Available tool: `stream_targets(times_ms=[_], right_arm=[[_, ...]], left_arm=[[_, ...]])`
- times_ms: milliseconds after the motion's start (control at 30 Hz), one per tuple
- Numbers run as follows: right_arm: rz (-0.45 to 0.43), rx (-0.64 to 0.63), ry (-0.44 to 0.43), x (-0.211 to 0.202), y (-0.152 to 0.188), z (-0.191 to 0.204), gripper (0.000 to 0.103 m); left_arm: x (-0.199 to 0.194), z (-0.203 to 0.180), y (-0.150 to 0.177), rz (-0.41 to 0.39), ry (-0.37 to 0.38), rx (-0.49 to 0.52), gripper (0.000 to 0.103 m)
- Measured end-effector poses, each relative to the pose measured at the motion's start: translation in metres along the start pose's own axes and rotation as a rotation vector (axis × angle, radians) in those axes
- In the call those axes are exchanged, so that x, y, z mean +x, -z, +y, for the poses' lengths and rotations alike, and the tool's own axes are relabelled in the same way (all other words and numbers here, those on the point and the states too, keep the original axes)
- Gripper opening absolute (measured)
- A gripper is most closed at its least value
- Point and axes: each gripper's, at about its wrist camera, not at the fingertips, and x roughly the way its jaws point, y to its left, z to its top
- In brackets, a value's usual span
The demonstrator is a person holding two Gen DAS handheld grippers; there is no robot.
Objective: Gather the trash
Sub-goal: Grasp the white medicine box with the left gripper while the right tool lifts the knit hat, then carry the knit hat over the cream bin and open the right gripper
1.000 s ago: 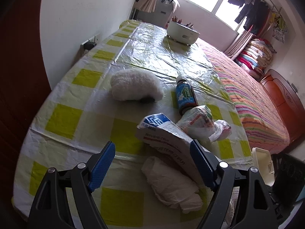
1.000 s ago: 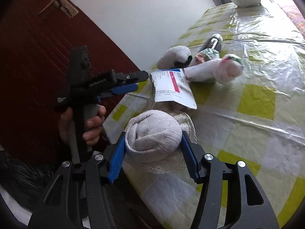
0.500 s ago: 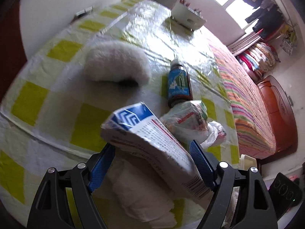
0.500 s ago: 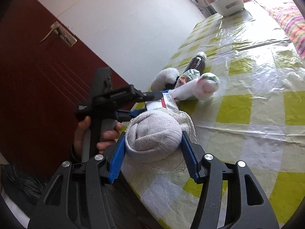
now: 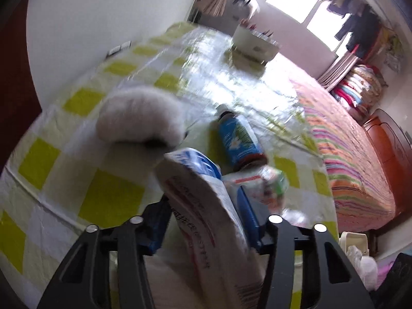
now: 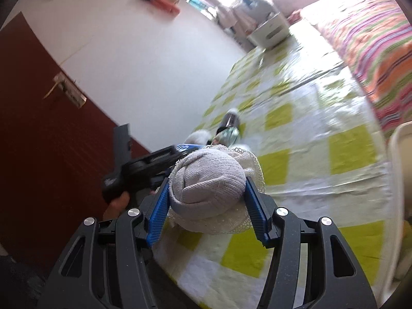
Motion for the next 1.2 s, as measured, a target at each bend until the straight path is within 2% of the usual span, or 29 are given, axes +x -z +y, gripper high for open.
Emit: stream_targets(times_ms=[100, 300, 533, 767, 933, 1200], right_arm=[[-0.066, 0.025, 0.011, -0.020, -0.005, -0.008, 0.055], [-0.205, 0.049, 0.059, -0.058, -0.013, -0.021, 0.055], [-0.301, 0.113, 0.087, -0.085, -0.011, -0.038, 0.055], [-0.407, 0.113, 0.140, -0.120, -0.009, -0.041, 0.055], [-0.467, 0.136, 0.183, -0.145, -0.006, -0.054, 0.055], [-0.531, 0.197, 0.217, -0.171, -0.002, -0.076, 0.055]], left_arm=[[-0.017, -0.011, 0.000, -0.099, 0.022, 0.018, 0.041], [-0.052, -0.045, 0.003, -0.298, 0.105, 0.059, 0.041], [-0.074, -0.092, 0.022, -0.409, 0.145, 0.179, 0.041], [-0.076, -0.139, 0.042, -0.421, 0.210, 0.284, 0.041], [-0.071, -0.170, 0.059, -0.395, 0.265, 0.349, 0.041], [-0.056, -0.205, 0.081, -0.344, 0.302, 0.409, 0.041]])
